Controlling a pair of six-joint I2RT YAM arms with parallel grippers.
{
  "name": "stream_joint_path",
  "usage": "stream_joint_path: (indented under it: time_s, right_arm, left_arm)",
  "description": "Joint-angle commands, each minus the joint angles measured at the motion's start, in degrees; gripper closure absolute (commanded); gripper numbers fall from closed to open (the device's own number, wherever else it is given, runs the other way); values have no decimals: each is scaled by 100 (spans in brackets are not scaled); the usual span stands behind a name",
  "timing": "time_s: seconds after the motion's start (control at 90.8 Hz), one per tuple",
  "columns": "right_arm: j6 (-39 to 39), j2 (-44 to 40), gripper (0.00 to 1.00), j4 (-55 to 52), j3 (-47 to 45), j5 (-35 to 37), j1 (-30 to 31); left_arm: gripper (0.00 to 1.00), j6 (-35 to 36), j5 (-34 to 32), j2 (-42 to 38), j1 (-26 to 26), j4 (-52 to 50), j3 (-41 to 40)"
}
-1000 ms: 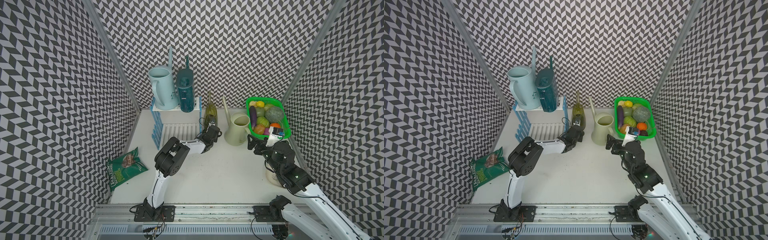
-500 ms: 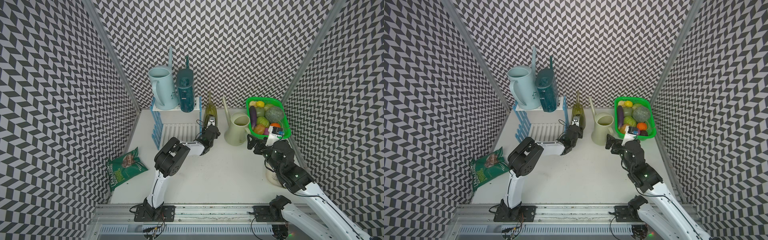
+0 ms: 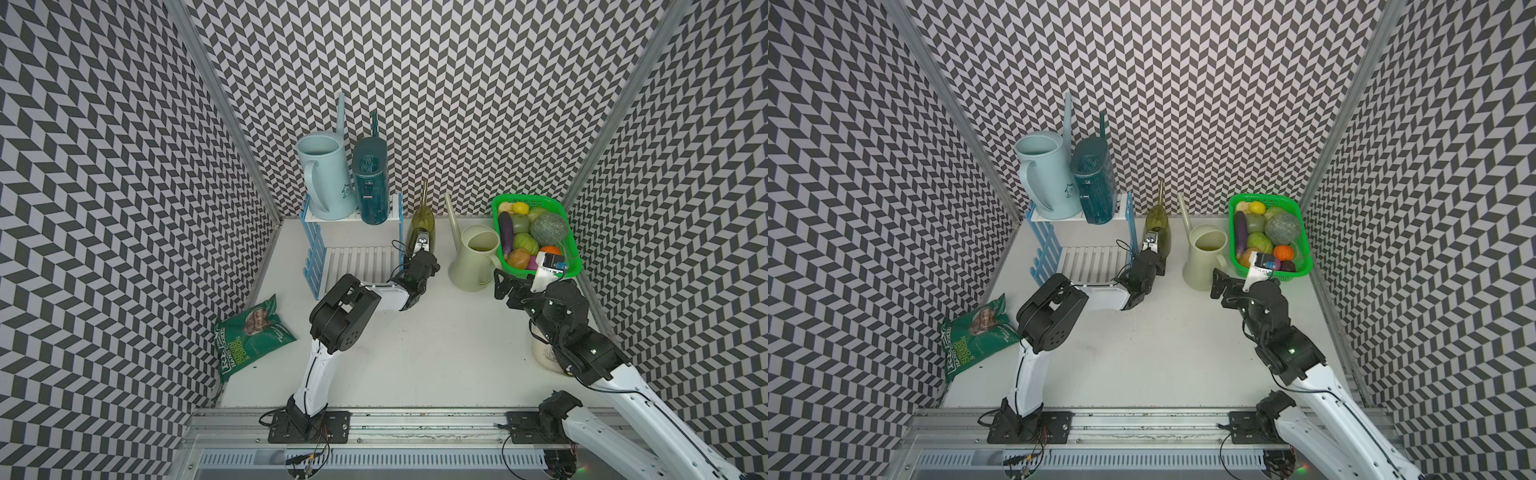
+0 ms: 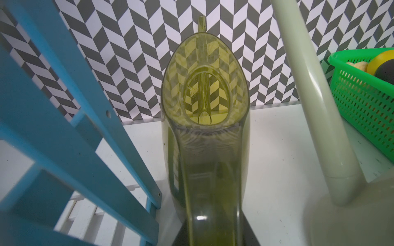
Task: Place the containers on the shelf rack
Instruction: 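Pick up a container from the center of the board.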
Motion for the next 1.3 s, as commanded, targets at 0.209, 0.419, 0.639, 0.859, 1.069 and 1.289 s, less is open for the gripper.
stream_joint_path:
  time_s: [0.209,0.419,0.639,0.859,1.069,1.289]
  right_arm:
    - [-8,-113,0,127,167,-33,-33]
    - [-9,-161,0,126,162,-32,-33]
    - [-3,-176,0,126,187,-82,-33]
    - [1,-192,0,127,218,-111,-33]
    - [-39,-186,0,136,298,-110,-33]
    - [-82,-198,0,104,423,-98,-29]
  left_arm:
    - [91,56,127,-893,39,-550,151]
    - [93,30,313,-1295,47,-834,217]
    - [93,-52,531,-1574,26,-1192,368]
    - [94,-25,733,-1849,-14,-1784,687]
    - [94,212,877,-2311,-135,-2234,912]
    - [94,285,1416,-2747,-224,-3015,1241]
